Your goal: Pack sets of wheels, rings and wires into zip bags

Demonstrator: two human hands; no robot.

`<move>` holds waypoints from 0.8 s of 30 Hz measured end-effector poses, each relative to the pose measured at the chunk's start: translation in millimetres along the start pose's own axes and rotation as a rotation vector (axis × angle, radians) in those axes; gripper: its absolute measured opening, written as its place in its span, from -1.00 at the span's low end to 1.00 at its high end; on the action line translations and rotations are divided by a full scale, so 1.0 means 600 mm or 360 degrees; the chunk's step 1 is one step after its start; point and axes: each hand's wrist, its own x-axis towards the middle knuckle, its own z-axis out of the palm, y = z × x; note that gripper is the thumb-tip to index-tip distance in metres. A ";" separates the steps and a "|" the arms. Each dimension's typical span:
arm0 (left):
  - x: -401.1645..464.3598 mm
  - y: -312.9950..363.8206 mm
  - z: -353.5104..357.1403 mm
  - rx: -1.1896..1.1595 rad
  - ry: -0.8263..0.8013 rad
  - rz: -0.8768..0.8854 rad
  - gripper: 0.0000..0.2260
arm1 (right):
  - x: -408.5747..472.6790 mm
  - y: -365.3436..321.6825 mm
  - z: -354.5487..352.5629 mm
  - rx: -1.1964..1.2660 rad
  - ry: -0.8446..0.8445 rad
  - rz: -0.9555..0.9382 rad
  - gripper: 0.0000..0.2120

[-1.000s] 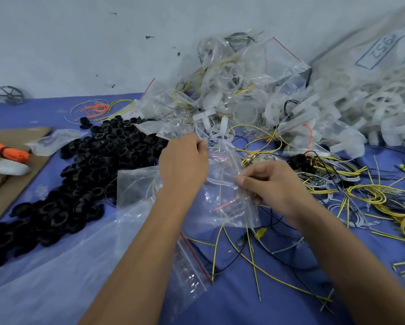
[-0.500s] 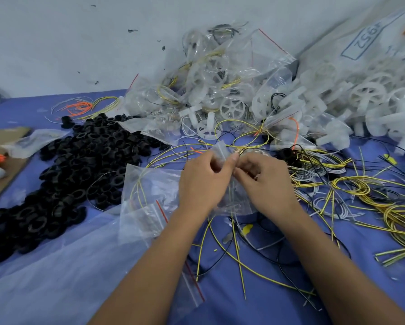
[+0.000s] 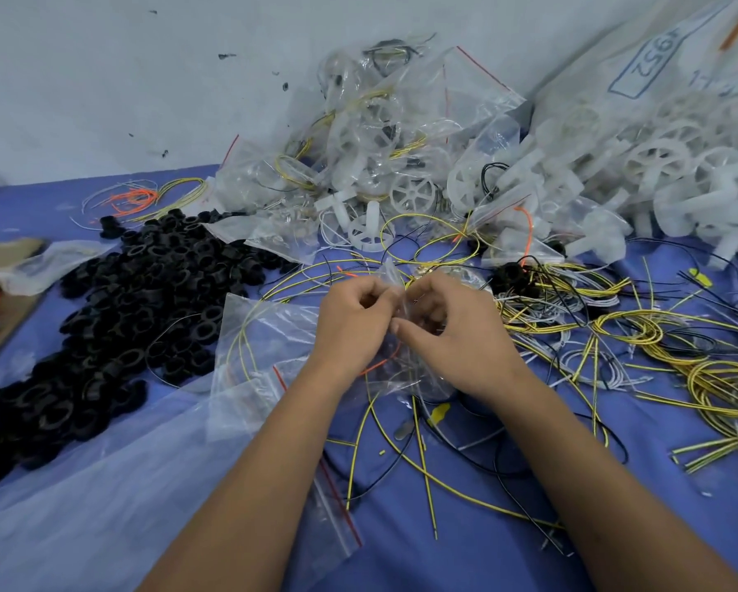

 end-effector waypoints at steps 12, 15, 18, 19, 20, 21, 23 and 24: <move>-0.001 0.003 -0.007 -0.0420 -0.0146 -0.0033 -0.72 | 0.004 -0.011 -0.009 0.0509 0.0089 0.0259 -0.78; 0.000 0.008 -0.011 -0.0615 -0.0018 -0.0142 -0.74 | 0.005 -0.002 -0.016 0.0511 0.0192 0.0347 -0.79; 0.001 0.016 -0.017 -0.0852 0.0058 -0.0145 -0.72 | 0.004 0.005 -0.020 0.0241 0.0381 0.0393 -0.77; 0.001 0.019 -0.018 -0.0928 0.0068 -0.0145 -0.73 | 0.003 0.006 -0.020 0.0183 0.0420 0.0384 -0.76; 0.001 0.021 -0.019 -0.0975 0.0080 -0.0145 -0.74 | 0.002 0.006 -0.020 0.0146 0.0437 0.0346 -0.74; 0.000 0.022 -0.020 -0.0974 0.0098 -0.0131 -0.74 | 0.002 0.005 -0.019 0.0106 0.0432 0.0267 -0.74; -0.003 0.023 -0.016 -0.0845 0.0138 -0.0040 -0.67 | 0.003 0.003 -0.016 -0.0021 0.0363 0.0037 -0.78; -0.005 0.023 -0.013 -0.0770 0.0144 0.0020 -0.63 | 0.003 0.001 -0.013 -0.0078 0.0298 -0.0073 -0.80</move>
